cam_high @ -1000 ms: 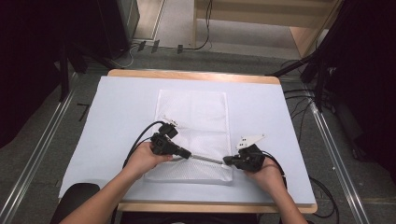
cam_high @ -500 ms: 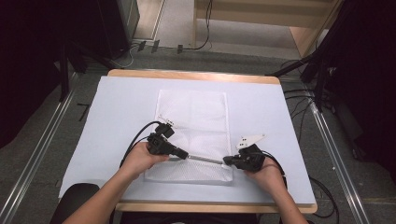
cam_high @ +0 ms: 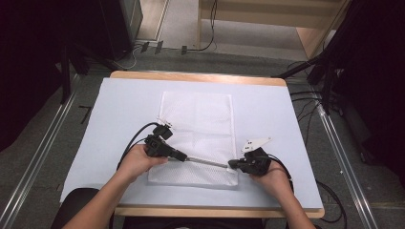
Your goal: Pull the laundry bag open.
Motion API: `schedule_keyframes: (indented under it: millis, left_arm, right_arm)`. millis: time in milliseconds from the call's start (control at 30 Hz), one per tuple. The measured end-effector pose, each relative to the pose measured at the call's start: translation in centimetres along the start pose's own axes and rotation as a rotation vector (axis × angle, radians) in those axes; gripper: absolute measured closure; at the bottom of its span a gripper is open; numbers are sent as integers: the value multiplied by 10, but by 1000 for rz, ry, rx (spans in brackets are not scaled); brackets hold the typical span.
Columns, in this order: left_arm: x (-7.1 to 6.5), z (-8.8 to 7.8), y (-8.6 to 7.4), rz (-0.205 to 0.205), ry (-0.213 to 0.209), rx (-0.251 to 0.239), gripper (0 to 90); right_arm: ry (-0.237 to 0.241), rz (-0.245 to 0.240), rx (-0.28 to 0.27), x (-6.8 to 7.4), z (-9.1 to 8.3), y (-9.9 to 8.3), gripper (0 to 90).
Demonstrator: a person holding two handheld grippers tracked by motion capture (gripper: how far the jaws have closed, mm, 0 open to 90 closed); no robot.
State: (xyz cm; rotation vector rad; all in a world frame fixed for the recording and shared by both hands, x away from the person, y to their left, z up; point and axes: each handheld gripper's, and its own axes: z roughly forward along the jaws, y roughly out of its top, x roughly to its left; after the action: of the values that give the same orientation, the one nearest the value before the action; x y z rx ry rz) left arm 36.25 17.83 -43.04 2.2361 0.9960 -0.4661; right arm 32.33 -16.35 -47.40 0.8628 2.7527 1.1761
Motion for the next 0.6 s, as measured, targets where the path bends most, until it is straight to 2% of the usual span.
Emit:
schedule_keyframes:
  millis: [167, 267, 433, 600]
  left_arm:
    - [2, -7, -4, -2, 22, 13, 880]
    - [7, -10, -11, -25, 18, 7, 880]
    - [6, -18, -14, -11, 34, 9, 880]
    - [14, -24, -21, -30, 43, 3, 880]
  right_arm:
    - [11, 2, -9, -2, 0, -1, 900]
    - [6, -8, 0, -1, 0, 0, 900]
    - [7, -12, 1, -1, 0, 0, 900]
    - [8, -10, 0, -1, 0, 0, 900]
